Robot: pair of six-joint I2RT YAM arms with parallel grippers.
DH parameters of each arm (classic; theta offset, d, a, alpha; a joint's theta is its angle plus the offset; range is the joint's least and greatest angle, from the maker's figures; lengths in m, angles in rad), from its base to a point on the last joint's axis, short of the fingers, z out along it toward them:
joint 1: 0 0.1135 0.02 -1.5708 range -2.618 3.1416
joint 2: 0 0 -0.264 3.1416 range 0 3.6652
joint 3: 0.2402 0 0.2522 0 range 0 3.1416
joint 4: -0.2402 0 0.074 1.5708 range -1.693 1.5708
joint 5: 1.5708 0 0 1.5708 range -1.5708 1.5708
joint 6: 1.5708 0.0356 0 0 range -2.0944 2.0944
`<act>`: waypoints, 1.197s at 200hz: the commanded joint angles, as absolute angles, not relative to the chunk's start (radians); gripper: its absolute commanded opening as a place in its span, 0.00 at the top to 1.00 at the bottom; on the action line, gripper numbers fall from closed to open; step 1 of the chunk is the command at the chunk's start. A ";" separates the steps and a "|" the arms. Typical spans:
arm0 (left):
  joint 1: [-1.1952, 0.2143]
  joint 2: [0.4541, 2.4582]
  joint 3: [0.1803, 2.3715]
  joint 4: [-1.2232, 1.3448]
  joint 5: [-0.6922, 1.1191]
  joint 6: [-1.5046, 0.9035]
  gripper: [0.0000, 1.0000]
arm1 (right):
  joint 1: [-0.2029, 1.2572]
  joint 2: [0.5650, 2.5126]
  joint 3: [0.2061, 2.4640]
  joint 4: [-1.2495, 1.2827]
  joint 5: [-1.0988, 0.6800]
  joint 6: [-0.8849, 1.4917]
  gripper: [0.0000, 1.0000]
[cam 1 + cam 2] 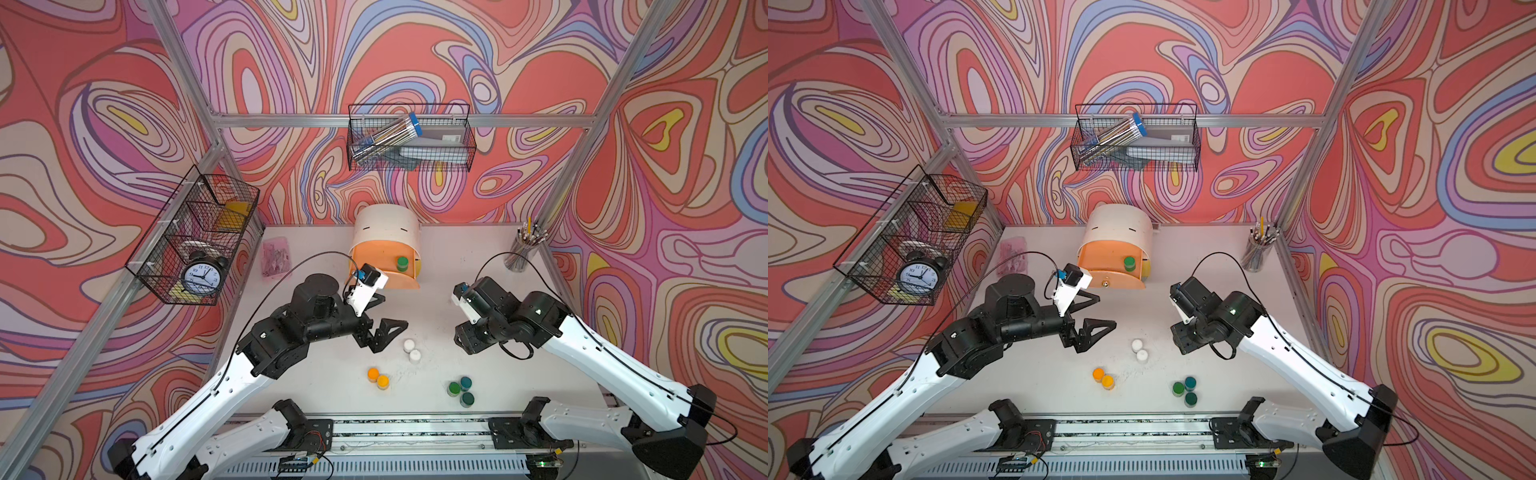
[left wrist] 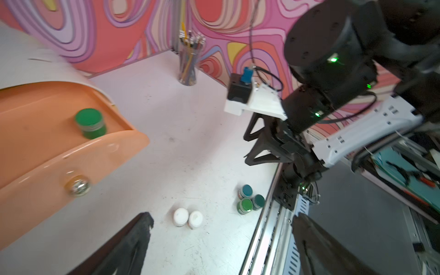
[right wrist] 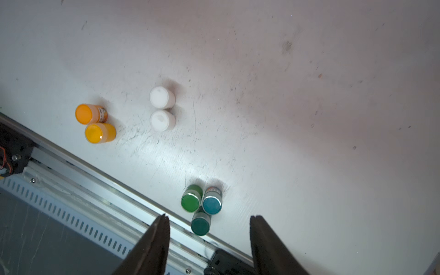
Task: Put the paint cans in the drawer according to color
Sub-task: Pick up the paint can at the center of the board.
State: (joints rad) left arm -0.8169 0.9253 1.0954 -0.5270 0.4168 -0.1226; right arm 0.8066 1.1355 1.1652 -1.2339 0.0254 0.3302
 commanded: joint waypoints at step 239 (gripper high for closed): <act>-0.932 0.811 0.818 -0.445 0.250 0.233 0.02 | 1.236 1.335 0.799 -0.979 0.069 0.752 0.53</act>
State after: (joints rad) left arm -0.9245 0.8227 0.7990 -0.4488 0.2577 0.2211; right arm 1.2312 1.3163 0.7963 -1.0233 0.0399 0.7349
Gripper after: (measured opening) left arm 0.985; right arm 0.471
